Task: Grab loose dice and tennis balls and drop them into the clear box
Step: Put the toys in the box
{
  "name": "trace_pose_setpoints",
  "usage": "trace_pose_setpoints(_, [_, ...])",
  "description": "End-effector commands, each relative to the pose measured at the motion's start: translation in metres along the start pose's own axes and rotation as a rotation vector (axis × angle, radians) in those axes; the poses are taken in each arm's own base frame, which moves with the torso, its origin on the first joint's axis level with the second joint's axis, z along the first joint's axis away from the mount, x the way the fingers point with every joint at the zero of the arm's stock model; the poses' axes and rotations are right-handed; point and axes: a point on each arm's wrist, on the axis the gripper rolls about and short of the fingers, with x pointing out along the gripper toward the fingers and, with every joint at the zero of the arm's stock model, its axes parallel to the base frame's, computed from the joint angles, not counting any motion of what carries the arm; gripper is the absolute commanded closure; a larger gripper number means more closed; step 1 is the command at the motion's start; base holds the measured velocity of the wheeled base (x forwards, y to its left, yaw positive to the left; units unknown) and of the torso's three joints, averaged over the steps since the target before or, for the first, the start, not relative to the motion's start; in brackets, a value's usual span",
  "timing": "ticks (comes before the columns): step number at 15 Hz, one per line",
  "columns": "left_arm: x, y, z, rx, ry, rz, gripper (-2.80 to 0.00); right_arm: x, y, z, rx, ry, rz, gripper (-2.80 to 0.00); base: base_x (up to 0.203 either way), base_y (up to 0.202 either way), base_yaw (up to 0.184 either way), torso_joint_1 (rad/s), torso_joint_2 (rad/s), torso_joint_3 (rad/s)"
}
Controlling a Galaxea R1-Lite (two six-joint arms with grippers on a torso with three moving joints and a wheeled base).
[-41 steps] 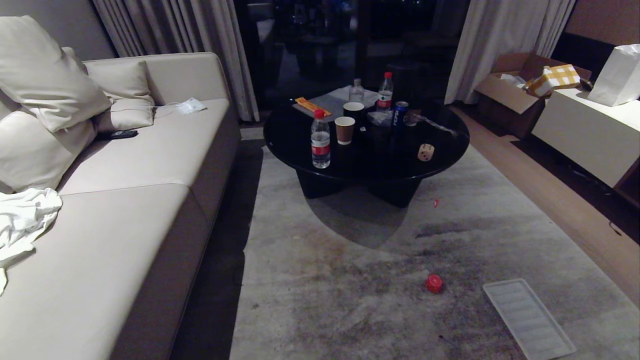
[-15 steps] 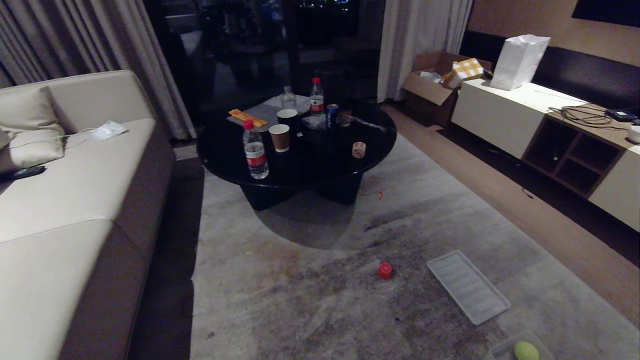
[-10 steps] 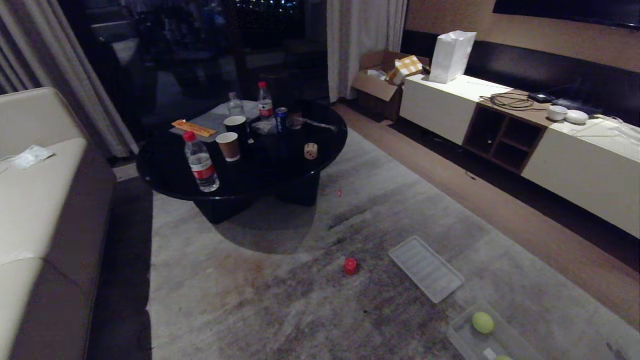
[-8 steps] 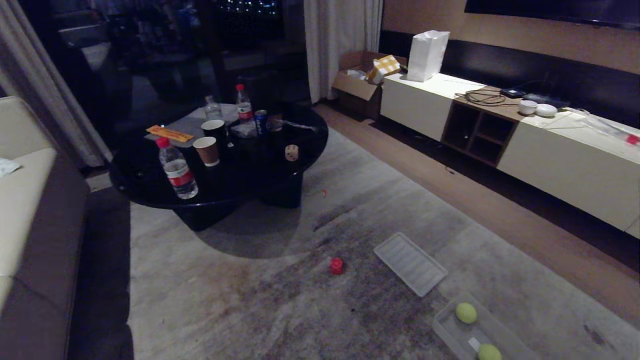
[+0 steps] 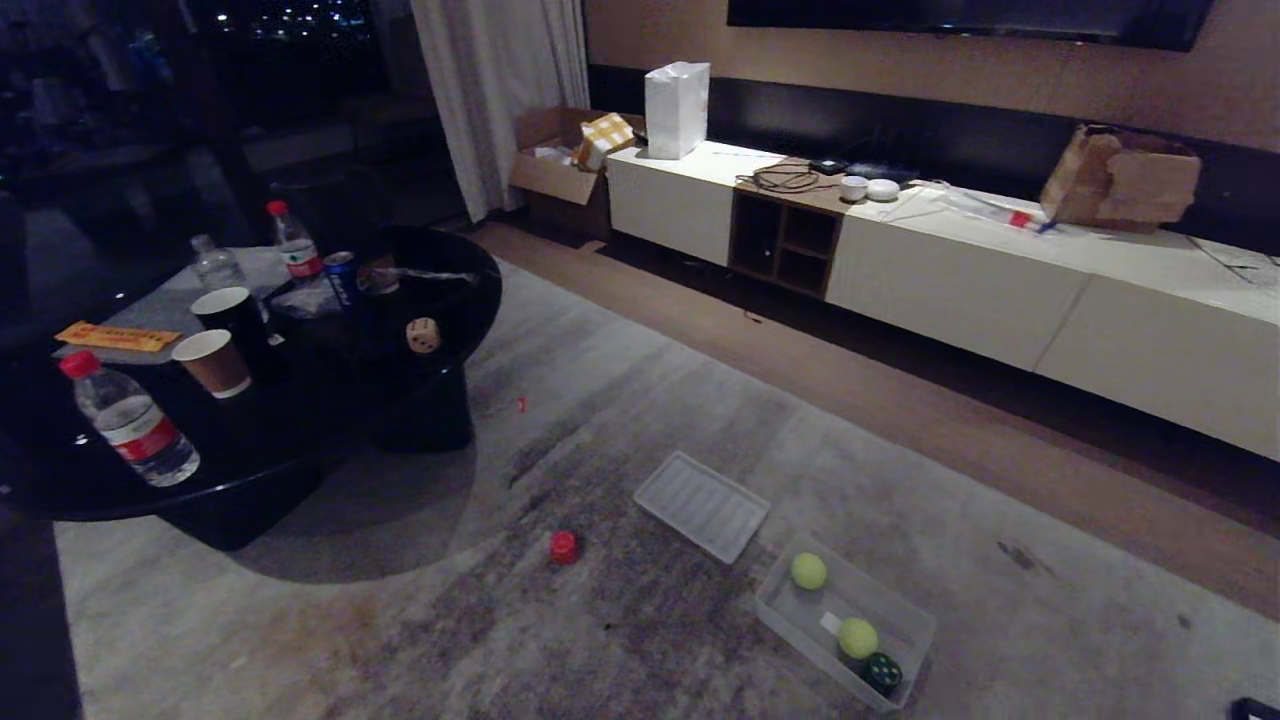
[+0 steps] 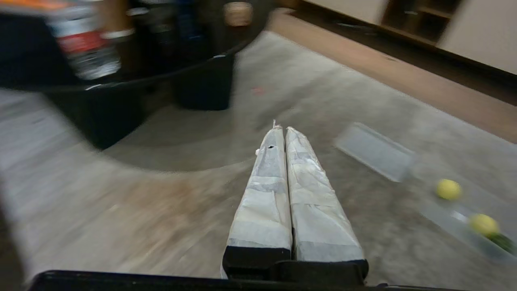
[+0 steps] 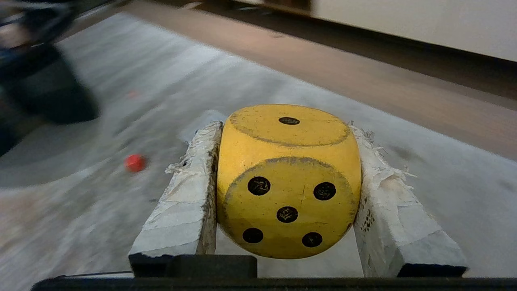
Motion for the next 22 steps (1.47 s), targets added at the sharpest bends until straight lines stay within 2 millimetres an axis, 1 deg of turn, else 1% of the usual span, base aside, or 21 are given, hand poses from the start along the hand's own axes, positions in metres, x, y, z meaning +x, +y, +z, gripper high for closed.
trace_pose_setpoints(1, [0.0002, 0.0000, -0.0003, -0.001, 0.002, 0.000, 0.00, 0.0001, 0.0000, 0.0000, 0.000, 0.001, 0.000, 0.00, 0.002, 0.010, -0.146, 0.004, 0.00, 0.010])
trace_pose_setpoints(3, [0.0002, 0.0000, -0.0003, -0.001, 0.002, 0.000, 0.00, 0.0001, 0.0000, 0.0000, 0.000, 0.001, 0.000, 0.00, 0.000, 0.009, -0.101, 0.000, 0.00, 0.007])
trace_pose_setpoints(22, [0.0002, 0.0001, -0.0005, 0.005, 0.004, 0.005, 0.00, 0.0001, 0.0000, 0.0000, 0.000, 0.001, 0.000, 0.00, 0.000, 0.000, 0.000, 0.000, 0.00, 0.000])
